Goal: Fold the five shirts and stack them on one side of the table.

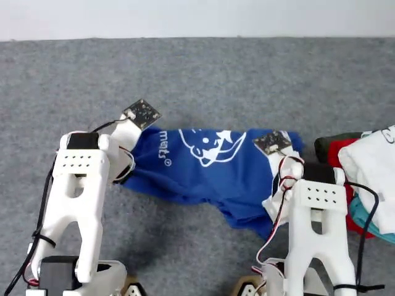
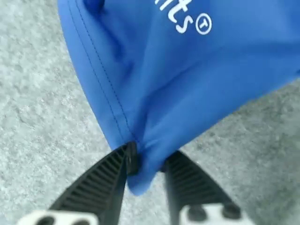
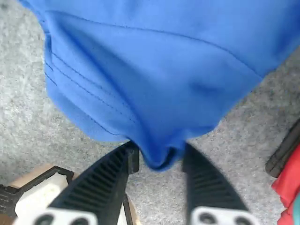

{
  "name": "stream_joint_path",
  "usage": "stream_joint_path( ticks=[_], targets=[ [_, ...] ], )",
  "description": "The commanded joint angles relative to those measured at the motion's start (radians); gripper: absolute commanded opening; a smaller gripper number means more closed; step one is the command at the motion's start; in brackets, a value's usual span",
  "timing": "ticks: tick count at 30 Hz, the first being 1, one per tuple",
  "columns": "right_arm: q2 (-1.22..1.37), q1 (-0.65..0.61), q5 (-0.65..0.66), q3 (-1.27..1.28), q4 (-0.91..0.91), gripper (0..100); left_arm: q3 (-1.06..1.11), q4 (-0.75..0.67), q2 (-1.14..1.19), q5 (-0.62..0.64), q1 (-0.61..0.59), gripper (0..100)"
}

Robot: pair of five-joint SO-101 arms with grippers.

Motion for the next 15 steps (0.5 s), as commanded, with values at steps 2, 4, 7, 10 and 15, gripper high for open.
stream_joint_path(
  ticks=[2, 4, 7, 10, 15],
  targets=[
    [-0.024, -0.007, 0.005, -0.035, 0.071, 20.3, -0.033, 0.061, -0.037, -0.051, 0.002, 12],
    [-0.025, -0.007, 0.011, -0.072, 0.114, 20.3, -0.033, 0.078, -0.041, -0.051, 0.002, 12],
    [-0.025, 0.001, 0.012, -0.150, 0.151, 20.3, -0.039, 0.094, -0.044, -0.051, -0.009, 12],
    [-0.025, -0.002, 0.009, -0.244, 0.209, 20.3, -0.041, 0.137, -0.044, -0.068, -0.074, 12],
    [-0.025, -0.008, 0.014, -0.344, 0.306, 20.3, -0.041, 0.210, -0.048, -0.170, -0.209, 12]
  ],
)
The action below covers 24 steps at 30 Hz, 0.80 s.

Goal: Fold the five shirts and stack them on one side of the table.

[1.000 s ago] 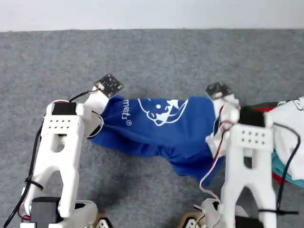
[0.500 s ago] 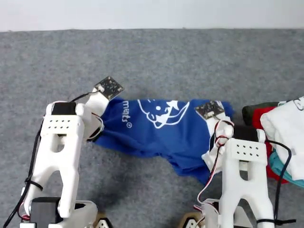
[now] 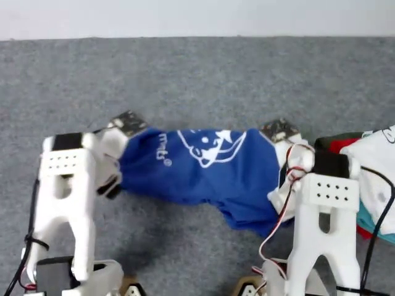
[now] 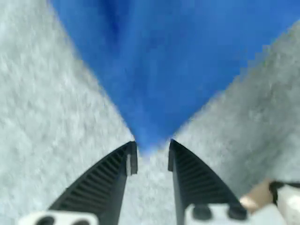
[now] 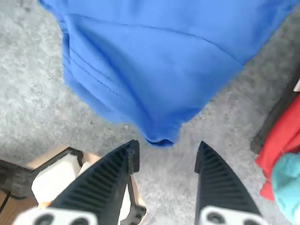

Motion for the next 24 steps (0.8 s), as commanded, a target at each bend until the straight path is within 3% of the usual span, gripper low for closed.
stream_joint_path(
  ticks=[1, 7, 10, 13, 18, 24],
  targets=[
    [-0.025, -0.010, 0.012, -0.084, 0.053, 20.3, -0.041, 0.049, -0.057, -0.054, -0.081, 12],
    [-0.013, -0.001, 0.005, -0.092, -0.035, 20.2, -0.038, 0.049, -0.176, -0.061, -0.112, 12],
    [-0.010, -0.002, -0.058, -0.087, -0.234, 20.2, -0.038, 0.025, -0.215, -0.052, -0.112, 12],
    [0.035, -0.002, -0.141, -0.052, -0.486, 20.2, -0.038, -0.031, -0.230, 0.055, -0.112, 12],
    [0.308, 0.010, -0.244, -0.041, -0.768, 20.2, -0.038, -0.081, -0.233, 0.189, -0.110, 12],
    [0.638, 0.038, -0.284, -0.242, -0.800, 20.2, -0.038, -0.084, -0.233, 0.210, -0.110, 12]
  ],
)
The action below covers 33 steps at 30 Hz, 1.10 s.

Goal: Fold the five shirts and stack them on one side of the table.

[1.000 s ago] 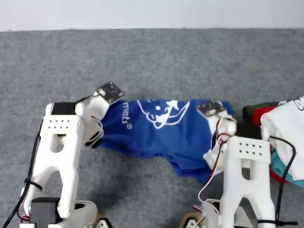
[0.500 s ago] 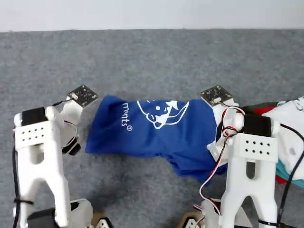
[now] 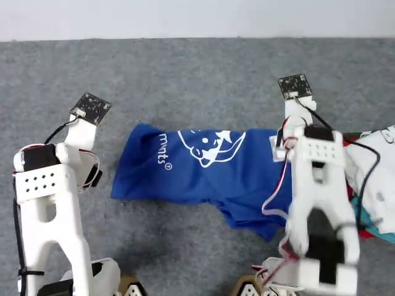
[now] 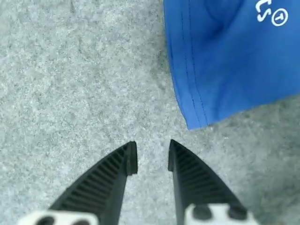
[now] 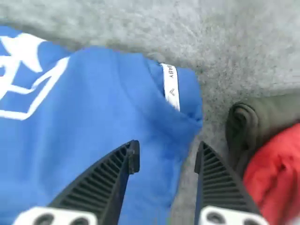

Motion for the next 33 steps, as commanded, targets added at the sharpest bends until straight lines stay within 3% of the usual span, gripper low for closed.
stream_joint_path(
  ticks=[1, 6, 11, 17, 22, 25, 29, 33],
  targets=[
    [0.147, 0.022, -0.017, -0.144, -0.025, 20.2, -0.038, -0.014, -0.028, 0.014, -0.006, 12],
    [0.312, 0.027, -0.015, -0.282, -0.025, 20.2, -0.033, -0.058, -0.021, 0.025, -0.006, 12],
    [0.453, 0.013, -0.015, -0.361, -0.025, 20.2, -0.036, -0.204, -0.020, 0.164, 0.011, 12],
    [0.553, 0.004, 0.060, -0.362, -0.027, 10.6, -0.038, -0.310, 0.021, 0.218, 0.176, 12],
    [0.555, 0.013, 0.129, -0.362, -0.027, 0.5, -0.045, -0.471, 0.216, 0.219, 0.224, 12],
    [0.555, 0.030, 0.129, -0.362, -0.025, 0.9, -0.116, -0.575, 0.361, 0.249, 0.222, 12],
    [0.555, 0.068, 0.129, -0.362, -0.022, 0.9, -0.325, -0.600, 0.559, 0.388, 0.229, 12],
    [0.555, 0.101, 0.129, -0.364, 0.013, 0.9, -0.518, -0.597, 0.758, 0.410, 0.229, 12]
  ],
)
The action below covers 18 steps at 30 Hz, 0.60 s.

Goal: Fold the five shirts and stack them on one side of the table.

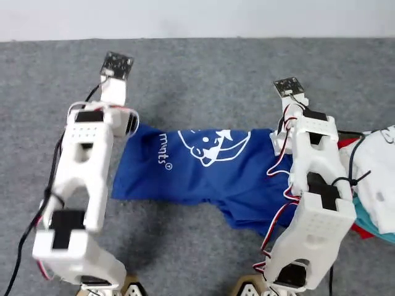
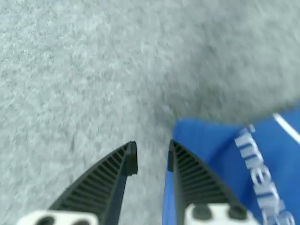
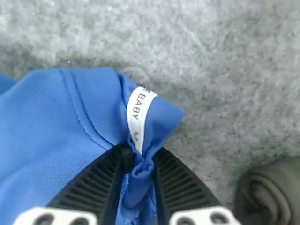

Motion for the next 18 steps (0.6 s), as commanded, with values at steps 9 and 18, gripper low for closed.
stream_joint_path(
  ticks=[9, 18],
  targets=[
    [0.019, 0.065, 0.012, 0.006, 0.038, 0.9, -0.530, 0.261, 0.351, 0.021, 0.054, 12],
    [0.019, 0.065, 0.012, 0.006, 0.038, 0.9, -0.751, 0.420, 0.552, 0.021, 0.054, 12]
  ],
)
